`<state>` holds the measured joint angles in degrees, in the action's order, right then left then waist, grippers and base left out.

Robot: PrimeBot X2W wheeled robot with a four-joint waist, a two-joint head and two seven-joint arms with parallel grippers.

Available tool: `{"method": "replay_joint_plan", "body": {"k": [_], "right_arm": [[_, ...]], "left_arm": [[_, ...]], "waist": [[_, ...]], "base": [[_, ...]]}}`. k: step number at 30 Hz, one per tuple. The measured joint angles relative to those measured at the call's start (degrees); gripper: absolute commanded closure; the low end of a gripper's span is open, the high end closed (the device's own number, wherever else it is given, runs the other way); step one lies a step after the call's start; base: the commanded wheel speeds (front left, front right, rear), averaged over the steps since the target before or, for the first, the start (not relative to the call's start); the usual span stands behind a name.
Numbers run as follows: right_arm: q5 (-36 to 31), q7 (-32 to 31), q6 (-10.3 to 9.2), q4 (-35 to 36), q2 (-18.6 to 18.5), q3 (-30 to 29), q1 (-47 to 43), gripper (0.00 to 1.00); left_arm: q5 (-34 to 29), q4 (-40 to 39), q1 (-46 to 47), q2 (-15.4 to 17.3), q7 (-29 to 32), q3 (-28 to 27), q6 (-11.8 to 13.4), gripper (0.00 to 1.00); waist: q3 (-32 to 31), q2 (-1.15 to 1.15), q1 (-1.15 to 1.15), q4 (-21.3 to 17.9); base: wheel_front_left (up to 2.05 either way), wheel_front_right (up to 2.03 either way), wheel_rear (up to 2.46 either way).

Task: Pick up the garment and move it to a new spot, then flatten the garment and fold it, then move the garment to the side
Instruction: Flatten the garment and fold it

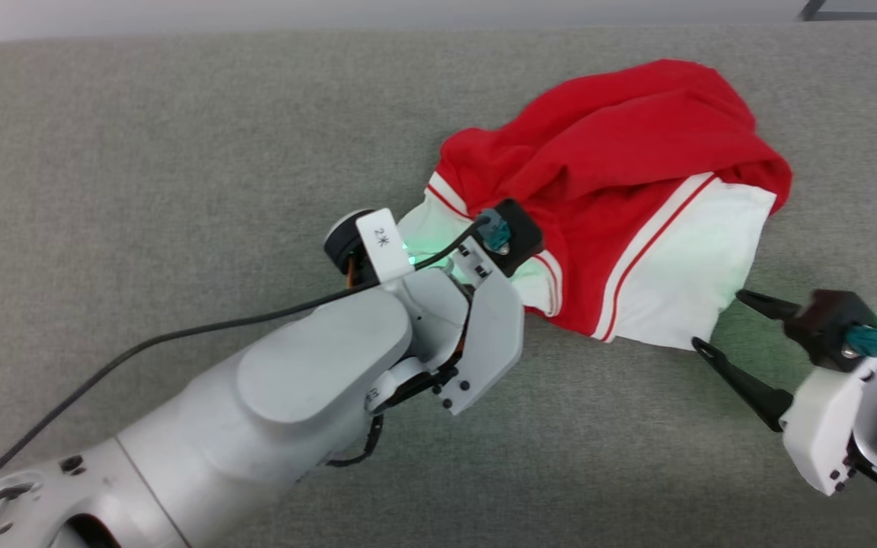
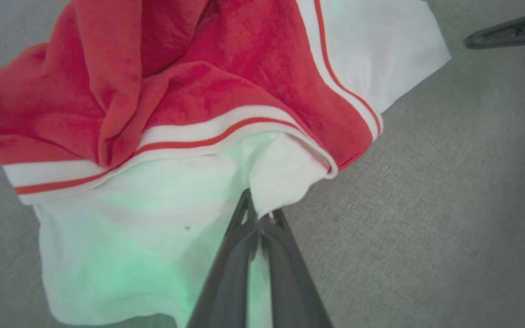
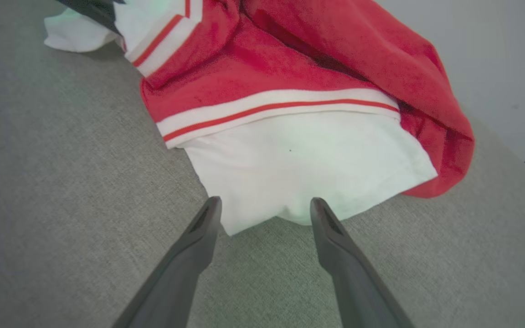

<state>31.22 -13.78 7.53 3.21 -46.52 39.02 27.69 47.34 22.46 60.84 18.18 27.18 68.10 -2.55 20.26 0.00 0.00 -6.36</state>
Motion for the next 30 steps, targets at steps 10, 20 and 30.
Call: {"method": "replay_joint_plan", "body": {"k": [10, 20, 30], "right_arm": [[0.66, -4.45, -0.01, -2.50, -1.93, 19.13, 14.99, 0.00], [2.36, -0.70, 0.10, -9.58, -1.63, 30.07, 23.87, 1.00], [4.77, 5.16, 0.01, -15.53, -2.11, 28.96, 25.44, 1.00]], "left_arm": [[0.11, 1.30, 1.91, -2.60, -1.30, -0.04, -0.98, 1.00], [0.13, 3.04, 3.09, -4.54, -2.97, -0.10, -1.57, 1.00], [3.47, 2.52, 1.97, -3.39, -6.60, -3.46, -1.80, 1.00]], "waist": [[1.88, 0.00, 0.00, 2.48], [3.48, 0.00, 0.00, 4.43], [0.73, 0.00, 0.00, 4.42]], "base": [[0.00, 0.00, 0.00], [0.00, 0.00, 0.00], [0.00, 0.00, 0.00]]}}
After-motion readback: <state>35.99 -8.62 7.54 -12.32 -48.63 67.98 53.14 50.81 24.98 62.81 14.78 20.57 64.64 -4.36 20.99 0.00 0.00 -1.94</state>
